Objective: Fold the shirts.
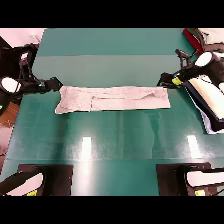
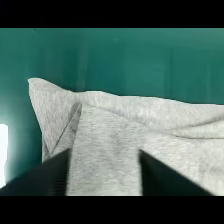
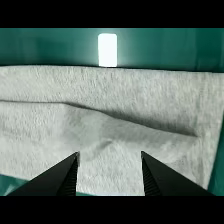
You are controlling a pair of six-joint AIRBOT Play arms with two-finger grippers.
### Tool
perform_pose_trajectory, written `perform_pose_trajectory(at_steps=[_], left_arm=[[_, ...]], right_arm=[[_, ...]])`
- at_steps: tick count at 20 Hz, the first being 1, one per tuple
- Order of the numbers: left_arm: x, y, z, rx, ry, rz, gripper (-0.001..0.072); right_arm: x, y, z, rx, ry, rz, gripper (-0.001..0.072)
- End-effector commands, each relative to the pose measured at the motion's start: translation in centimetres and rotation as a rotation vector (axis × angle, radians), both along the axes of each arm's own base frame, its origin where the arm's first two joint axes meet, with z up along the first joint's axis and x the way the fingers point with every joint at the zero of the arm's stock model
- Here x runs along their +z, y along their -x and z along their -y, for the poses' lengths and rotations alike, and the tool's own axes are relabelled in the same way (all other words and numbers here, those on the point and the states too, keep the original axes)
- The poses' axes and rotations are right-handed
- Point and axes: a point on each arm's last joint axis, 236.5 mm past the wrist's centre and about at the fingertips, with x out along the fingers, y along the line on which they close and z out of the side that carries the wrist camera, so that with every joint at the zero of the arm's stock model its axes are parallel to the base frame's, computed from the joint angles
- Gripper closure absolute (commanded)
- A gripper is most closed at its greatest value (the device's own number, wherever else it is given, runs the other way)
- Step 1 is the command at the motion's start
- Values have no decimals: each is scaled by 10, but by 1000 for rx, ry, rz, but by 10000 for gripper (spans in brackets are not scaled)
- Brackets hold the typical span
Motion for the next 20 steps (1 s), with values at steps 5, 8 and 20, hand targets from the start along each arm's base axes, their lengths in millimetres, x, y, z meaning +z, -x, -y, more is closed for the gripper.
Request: perform_pose_trajectory(at_steps=[5,8,20], left_arm=[[7,23,17,-103,10,-107,684],[5,29,20,-117,23,-134,684],[6,43,75,-238,54,-148,684]], right_arm=[[-12,37,51,-36,-241,-100,258],[-41,46,78,-127,-288,-94,258],[-79,27,56,-44,-459,-156,258]])
